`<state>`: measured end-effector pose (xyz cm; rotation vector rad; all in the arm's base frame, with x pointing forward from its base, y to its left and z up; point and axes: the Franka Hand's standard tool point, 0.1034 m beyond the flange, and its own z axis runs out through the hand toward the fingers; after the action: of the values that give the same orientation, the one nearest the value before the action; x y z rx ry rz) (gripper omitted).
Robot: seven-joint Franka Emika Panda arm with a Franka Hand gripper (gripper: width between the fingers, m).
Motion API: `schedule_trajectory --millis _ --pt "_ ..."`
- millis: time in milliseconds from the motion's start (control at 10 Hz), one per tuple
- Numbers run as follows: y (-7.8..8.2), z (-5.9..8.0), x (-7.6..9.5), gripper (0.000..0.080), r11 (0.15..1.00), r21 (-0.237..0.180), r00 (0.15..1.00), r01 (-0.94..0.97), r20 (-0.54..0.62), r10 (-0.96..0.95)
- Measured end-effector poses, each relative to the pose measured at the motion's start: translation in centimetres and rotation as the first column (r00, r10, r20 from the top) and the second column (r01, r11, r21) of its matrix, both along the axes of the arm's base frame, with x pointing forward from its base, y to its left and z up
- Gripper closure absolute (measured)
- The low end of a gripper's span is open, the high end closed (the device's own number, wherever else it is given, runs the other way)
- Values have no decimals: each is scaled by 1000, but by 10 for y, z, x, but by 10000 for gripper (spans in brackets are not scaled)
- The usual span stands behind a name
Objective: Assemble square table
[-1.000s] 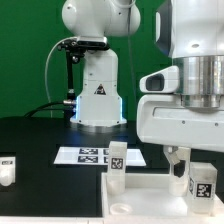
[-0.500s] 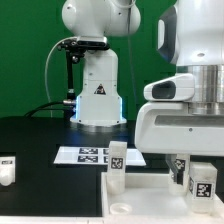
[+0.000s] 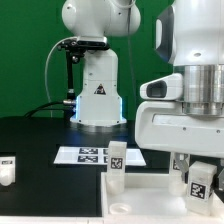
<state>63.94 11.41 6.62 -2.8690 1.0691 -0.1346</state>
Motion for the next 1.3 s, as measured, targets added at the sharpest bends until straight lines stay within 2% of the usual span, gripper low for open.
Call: schedule_trajectory --millis 200,300,400,500,600,700,800,900,1000,1100,1200,1300 --pt "1 -1 0 514 942 33 942 335 -19 -334" --pt "0 -1 0 514 879 62 881 474 -39 -472" --pt "0 -2 1 514 755 90 760 650 -78 -645" --pt "0 -2 2 514 657 104 665 747 -106 -740" --pt "0 -2 2 514 623 107 632 775 -114 -767" --pt "0 -2 2 514 638 106 646 763 -111 -755" --pt "0 -3 2 440 648 106 656 754 -109 -747" --pt "0 -3 2 263 650 106 658 753 -108 -745" --pt "-2 1 6 263 769 115 777 629 -68 -626" --pt "-6 6 8 173 890 113 896 442 -13 -443" --pt "-11 6 7 173 964 97 967 249 21 -252" --pt "-12 5 7 153 968 92 971 233 21 -236"
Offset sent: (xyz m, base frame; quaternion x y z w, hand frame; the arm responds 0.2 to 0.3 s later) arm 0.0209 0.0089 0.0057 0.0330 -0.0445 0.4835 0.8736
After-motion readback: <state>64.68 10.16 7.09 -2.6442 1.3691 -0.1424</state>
